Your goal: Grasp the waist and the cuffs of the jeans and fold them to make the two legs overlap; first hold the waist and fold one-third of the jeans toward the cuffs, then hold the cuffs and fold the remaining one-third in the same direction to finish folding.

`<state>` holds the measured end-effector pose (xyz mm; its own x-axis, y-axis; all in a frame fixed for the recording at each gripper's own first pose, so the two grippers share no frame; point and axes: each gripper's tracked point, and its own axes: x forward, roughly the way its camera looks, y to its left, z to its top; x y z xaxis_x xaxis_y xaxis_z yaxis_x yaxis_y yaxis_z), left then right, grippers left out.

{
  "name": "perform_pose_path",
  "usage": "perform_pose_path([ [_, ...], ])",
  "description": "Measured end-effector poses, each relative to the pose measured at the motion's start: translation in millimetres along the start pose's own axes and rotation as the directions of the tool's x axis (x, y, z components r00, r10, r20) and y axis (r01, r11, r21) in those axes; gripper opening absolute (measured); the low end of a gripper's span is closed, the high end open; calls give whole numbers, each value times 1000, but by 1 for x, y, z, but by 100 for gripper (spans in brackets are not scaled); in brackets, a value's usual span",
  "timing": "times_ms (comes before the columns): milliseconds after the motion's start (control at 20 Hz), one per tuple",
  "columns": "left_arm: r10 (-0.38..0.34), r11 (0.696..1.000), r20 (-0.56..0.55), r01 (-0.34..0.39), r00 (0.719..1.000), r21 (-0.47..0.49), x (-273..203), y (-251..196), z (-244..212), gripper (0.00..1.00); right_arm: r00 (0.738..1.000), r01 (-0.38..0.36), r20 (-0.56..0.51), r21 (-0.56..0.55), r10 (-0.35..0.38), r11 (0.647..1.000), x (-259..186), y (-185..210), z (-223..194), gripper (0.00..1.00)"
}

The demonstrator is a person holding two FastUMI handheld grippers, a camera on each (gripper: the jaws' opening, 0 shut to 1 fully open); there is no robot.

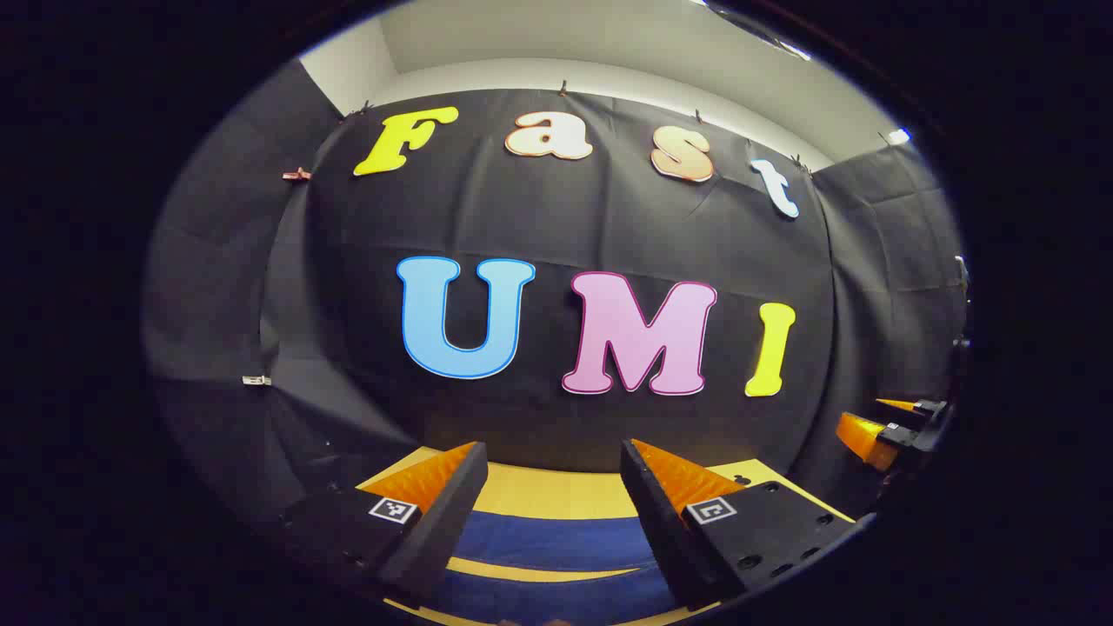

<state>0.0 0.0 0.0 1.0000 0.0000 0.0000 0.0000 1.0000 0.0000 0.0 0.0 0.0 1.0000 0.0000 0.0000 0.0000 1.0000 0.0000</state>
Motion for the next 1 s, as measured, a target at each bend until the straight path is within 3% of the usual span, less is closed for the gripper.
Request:
perform_pose_path([
  [400,-42,997,-98,48,994,62,9,14,-44,96,994,90,-62,11,-89,996,-7,-5,-14,96],
  [650,-34,998,-132,40,991,50,-13,43,-56,96,993,45,-109,-1,-44,999,-32,20,-22,96],
  [1000,-5,999,-166,13,986,46,-31,72,-79,96,986,38,-162,-43,-45,998,-50,24,-31,96],
])
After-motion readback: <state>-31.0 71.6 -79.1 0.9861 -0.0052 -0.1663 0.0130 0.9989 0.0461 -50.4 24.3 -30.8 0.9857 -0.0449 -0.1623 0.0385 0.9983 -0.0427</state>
